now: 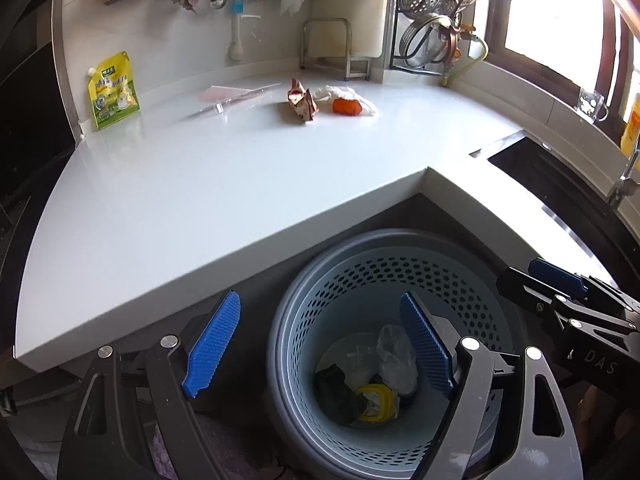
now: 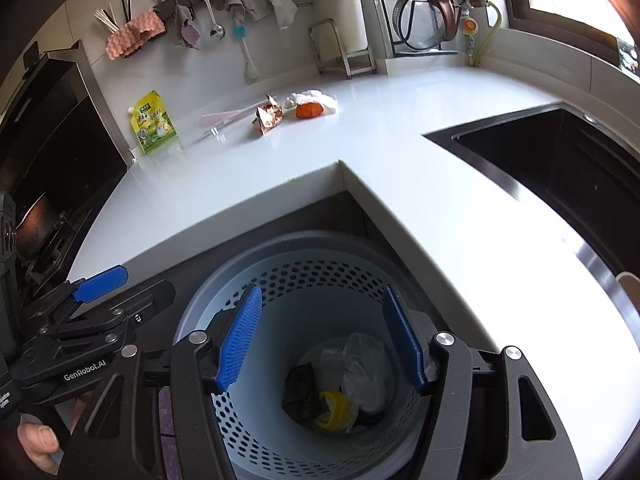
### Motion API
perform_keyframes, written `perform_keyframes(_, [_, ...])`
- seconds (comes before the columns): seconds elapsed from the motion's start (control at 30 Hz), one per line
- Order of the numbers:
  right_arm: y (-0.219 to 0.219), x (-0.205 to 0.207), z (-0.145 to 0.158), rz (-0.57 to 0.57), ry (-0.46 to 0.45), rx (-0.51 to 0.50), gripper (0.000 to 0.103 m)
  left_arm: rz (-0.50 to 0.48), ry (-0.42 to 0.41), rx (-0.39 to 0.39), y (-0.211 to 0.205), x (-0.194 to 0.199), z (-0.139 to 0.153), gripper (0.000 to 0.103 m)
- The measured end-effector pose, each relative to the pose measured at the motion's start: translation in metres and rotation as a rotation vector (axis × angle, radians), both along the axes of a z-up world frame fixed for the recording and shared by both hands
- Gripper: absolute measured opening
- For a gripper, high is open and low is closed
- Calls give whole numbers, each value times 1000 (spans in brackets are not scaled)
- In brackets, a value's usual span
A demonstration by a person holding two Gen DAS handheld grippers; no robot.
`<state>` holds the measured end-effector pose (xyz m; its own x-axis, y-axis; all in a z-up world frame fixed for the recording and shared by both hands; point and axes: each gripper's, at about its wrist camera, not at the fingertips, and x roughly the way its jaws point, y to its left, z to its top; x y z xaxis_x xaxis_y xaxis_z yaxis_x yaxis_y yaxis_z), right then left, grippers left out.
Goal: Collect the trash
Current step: 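Move both open tools back to the counter trash, then close the right tool on the white tissue and lift it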
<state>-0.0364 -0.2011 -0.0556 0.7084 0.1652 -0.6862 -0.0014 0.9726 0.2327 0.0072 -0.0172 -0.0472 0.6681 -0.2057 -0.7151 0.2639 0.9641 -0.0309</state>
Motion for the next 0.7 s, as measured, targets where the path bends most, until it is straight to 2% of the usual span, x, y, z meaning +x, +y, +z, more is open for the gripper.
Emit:
perform_keyframes(0.33, [-11,58,46,44,-80,-6,61,30,-84,-14,-2,51,46,83])
perform_keyframes(0.7, [-31,151,122,63,-192,-65,62,61,-237,-21,-6,141,129,84])
